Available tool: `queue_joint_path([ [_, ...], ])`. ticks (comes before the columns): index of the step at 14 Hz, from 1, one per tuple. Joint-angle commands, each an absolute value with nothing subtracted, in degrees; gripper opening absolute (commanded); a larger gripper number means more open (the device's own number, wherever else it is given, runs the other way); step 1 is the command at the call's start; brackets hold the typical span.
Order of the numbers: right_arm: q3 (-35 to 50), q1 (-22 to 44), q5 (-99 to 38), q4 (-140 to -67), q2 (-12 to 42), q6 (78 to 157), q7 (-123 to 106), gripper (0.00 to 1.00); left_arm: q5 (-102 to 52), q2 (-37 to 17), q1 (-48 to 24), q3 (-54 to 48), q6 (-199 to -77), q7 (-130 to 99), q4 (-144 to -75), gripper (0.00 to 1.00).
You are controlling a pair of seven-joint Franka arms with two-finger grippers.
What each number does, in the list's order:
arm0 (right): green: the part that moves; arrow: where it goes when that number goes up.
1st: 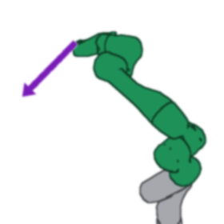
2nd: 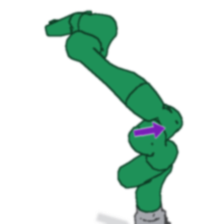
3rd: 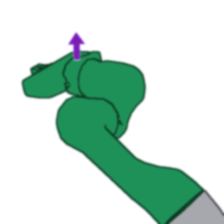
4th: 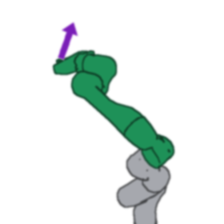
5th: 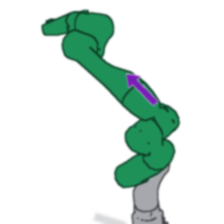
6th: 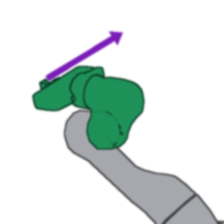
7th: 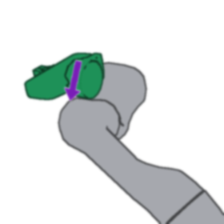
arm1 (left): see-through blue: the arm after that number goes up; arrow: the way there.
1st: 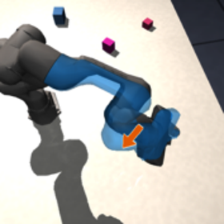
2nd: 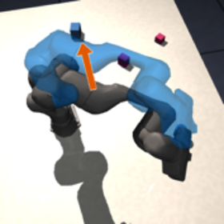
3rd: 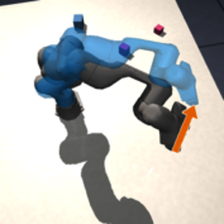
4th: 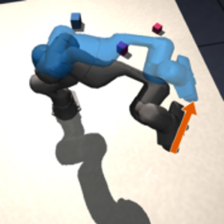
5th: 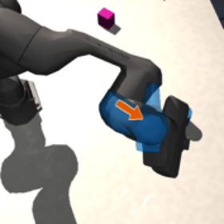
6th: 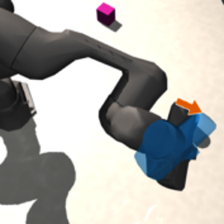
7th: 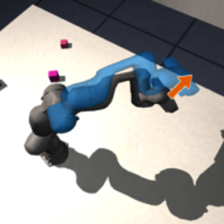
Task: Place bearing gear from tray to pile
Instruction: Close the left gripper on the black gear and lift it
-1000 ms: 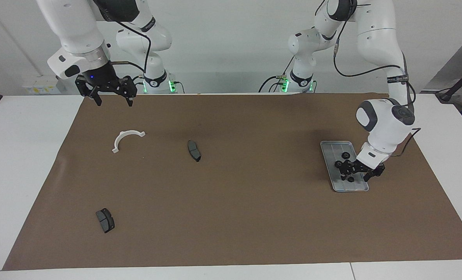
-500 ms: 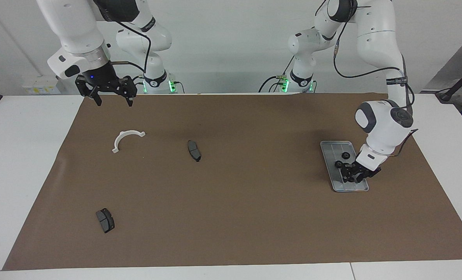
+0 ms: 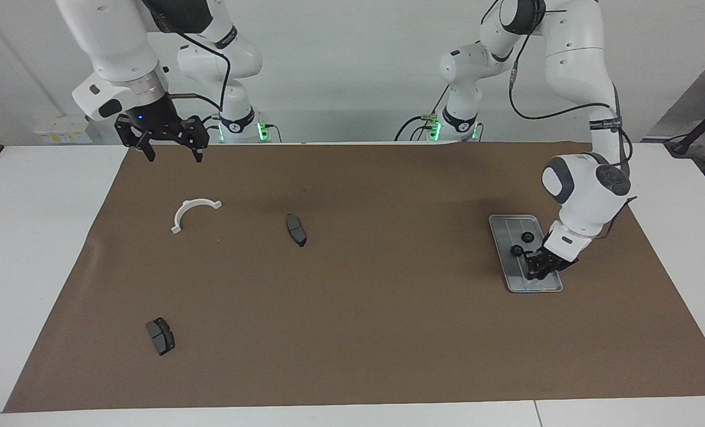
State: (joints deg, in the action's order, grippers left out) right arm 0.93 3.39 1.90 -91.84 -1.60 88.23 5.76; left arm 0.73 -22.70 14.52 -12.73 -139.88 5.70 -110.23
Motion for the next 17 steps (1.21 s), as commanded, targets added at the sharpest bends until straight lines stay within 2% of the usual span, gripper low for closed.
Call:
queue_joint_path([
  [1, 1.05, 2.72, 0.79, -92.55, -2.46, 88.33, 3.96, 1.00, 1.41, -22.50, 13.97, -12.39, -139.92, 4.57, -111.53, 0.32],
  [4, 1.05, 2.72, 0.79, -92.46, -2.46, 88.33, 3.96, 1.00, 1.41, -22.32, 14.06, -12.39, -139.92, 4.57, -112.23, 0.40],
  [7, 1.05, 2.72, 0.79, -92.55, -2.37, 88.33, 3.96, 1.00, 1.41, -22.06, 14.06, -12.39, -139.92, 4.57, -112.76, 0.43],
  [17, 1.05, 2.72, 0.79, -92.46, -2.46, 88.33, 3.96, 1.00, 4.22, -21.88, 14.50, -12.04, -137.11, 4.57, -112.85, 0.43],
])
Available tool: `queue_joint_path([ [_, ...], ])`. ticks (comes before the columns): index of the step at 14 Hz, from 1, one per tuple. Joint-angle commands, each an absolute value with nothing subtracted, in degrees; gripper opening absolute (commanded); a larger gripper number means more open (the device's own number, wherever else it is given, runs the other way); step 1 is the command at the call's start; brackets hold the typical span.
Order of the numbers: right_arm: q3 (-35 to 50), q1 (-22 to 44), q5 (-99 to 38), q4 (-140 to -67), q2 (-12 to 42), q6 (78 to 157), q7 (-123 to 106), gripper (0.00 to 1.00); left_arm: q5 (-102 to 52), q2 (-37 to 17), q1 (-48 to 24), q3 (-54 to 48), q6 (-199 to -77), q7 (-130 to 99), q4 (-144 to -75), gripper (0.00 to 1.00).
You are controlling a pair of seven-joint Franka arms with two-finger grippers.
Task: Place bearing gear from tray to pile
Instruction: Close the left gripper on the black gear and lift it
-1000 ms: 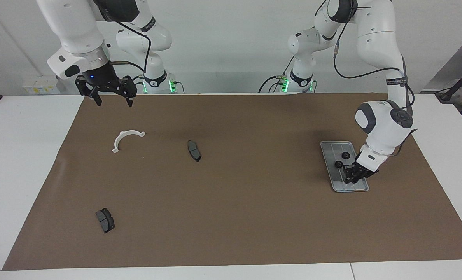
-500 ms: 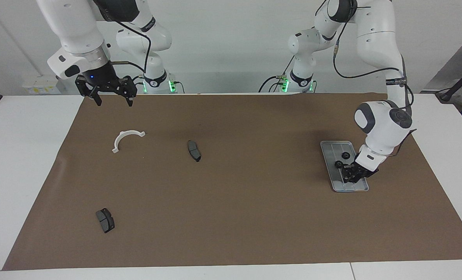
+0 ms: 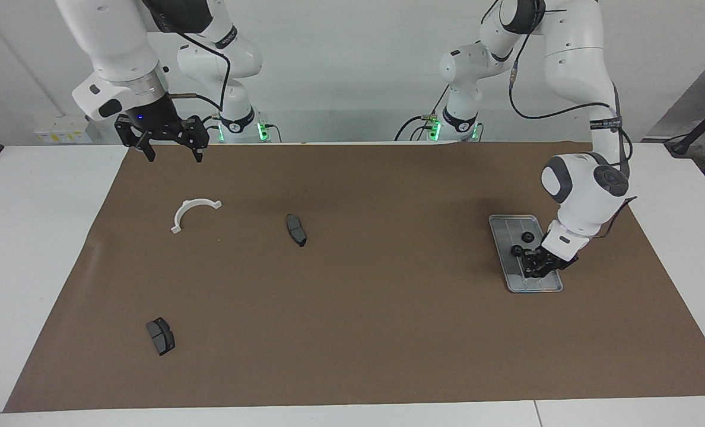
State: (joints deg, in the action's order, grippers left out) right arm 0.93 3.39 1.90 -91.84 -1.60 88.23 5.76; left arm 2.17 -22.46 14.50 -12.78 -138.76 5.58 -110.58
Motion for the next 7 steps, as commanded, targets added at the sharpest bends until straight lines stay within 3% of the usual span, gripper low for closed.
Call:
queue_joint_path([
  [1, 1.05, 2.72, 0.79, -92.55, -2.46, 88.33, 3.96, 1.00, 4.22, -21.88, 14.50, -12.04, -137.11, 4.57, -112.85, 0.42],
  [7, 1.05, 2.64, 0.79, -92.55, -2.37, 88.33, 3.87, 1.00, 4.22, -21.53, 14.15, -12.04, -134.91, 4.48, -112.94, 0.34],
])
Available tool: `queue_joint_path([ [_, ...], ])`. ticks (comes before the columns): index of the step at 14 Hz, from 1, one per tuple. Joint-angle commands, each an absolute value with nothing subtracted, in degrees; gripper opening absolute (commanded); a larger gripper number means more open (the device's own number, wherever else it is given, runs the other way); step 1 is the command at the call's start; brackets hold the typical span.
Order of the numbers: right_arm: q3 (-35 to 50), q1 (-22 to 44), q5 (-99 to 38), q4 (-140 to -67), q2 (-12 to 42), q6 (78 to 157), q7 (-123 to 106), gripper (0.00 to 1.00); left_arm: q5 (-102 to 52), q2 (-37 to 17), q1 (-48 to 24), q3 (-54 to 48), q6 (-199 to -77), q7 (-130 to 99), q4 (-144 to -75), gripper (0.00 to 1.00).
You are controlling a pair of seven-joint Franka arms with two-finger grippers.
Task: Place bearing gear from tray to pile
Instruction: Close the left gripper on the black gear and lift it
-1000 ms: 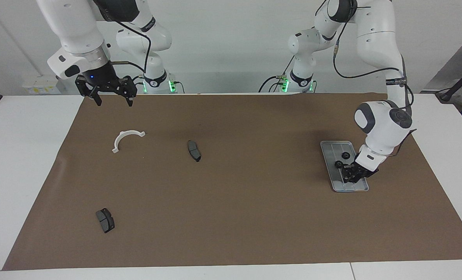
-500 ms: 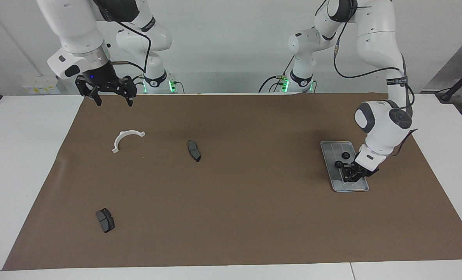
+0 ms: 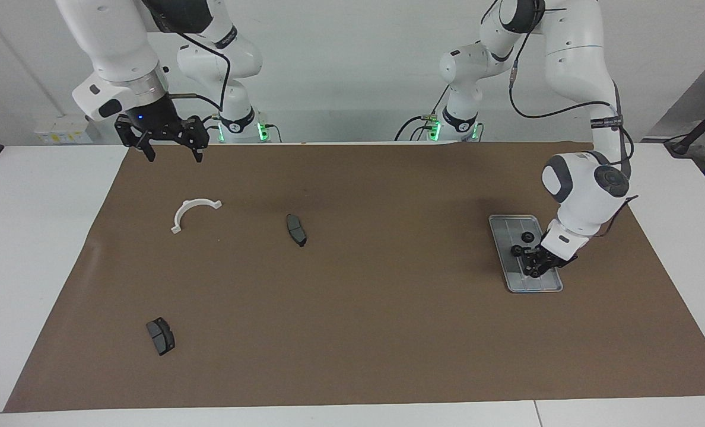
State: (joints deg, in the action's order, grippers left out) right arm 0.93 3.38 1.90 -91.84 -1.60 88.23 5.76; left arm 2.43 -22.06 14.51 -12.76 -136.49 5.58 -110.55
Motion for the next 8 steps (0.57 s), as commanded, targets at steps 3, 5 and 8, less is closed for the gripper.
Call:
queue_joint_path([
  [3, 1.05, 2.72, 0.79, -92.55, -2.46, 88.33, 3.87, 1.00, 4.22, -21.53, 14.06, -12.04, -135.35, 4.40, -112.76, 0.32],
  [5, 1.05, 2.72, 0.79, -92.55, -2.46, 88.33, 3.87, 1.00, 4.31, -21.80, 13.89, -12.04, -135.79, 4.13, -112.41, 0.32],
  [8, 1.05, 2.72, 0.79, -92.46, -2.46, 88.33, 3.87, 1.00, 4.39, -22.06, 13.80, -12.04, -137.45, 4.13, -111.88, 0.33],
])
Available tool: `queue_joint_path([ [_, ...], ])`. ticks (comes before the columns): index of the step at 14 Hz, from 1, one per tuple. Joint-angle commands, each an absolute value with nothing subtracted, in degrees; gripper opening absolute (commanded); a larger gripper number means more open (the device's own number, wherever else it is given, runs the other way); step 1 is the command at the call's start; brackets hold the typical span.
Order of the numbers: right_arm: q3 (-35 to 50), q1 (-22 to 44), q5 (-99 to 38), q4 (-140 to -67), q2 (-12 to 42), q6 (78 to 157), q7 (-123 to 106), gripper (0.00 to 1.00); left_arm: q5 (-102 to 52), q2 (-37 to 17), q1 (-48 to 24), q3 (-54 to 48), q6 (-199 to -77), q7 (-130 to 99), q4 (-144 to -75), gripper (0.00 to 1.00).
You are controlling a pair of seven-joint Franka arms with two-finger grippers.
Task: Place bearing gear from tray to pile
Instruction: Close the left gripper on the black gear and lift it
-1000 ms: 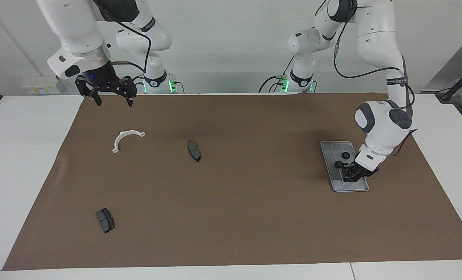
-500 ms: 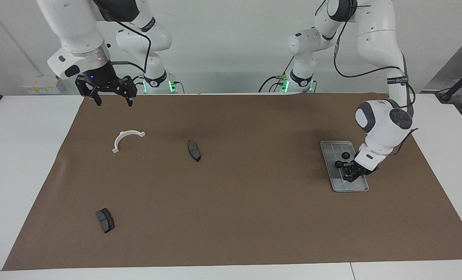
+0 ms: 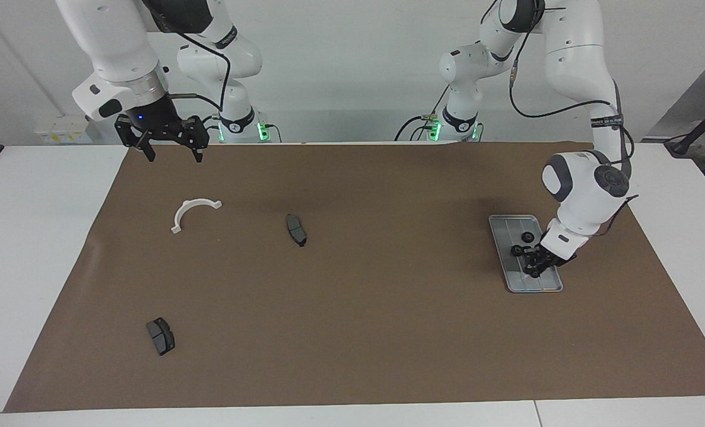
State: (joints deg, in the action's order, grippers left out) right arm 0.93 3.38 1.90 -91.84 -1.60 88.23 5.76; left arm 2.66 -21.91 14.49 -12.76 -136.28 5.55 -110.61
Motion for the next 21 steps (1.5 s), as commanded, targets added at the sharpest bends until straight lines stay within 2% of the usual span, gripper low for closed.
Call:
queue_joint_path([
  [1, 1.05, 2.64, 0.79, -92.46, -2.46, 88.33, 3.87, 1.00, 4.39, -22.15, 13.71, -12.13, -138.16, 4.13, -111.88, 0.34],
  [5, 1.05, 2.72, 0.79, -92.46, -2.46, 88.33, 3.87, 1.00, 4.48, -22.41, 13.62, -12.13, -139.56, 4.13, -111.62, 0.38],
  [12, 1.05, 2.72, 0.79, -92.46, -2.46, 88.33, 3.87, 1.00, 5.01, -22.41, 13.27, -12.13, -141.33, 4.13, -111.62, 0.38],
  [17, 1.05, 2.72, 0.79, -92.46, -2.46, 88.33, 3.95, 1.00, 5.36, -22.41, 13.27, -12.04, -141.33, 4.22, -111.80, 0.31],
  [21, 1.05, 2.72, 0.79, -92.46, -2.46, 88.42, 3.96, 1.00, 6.15, -22.24, 13.53, -12.04, -140.63, 4.22, -112.41, 0.32],
])
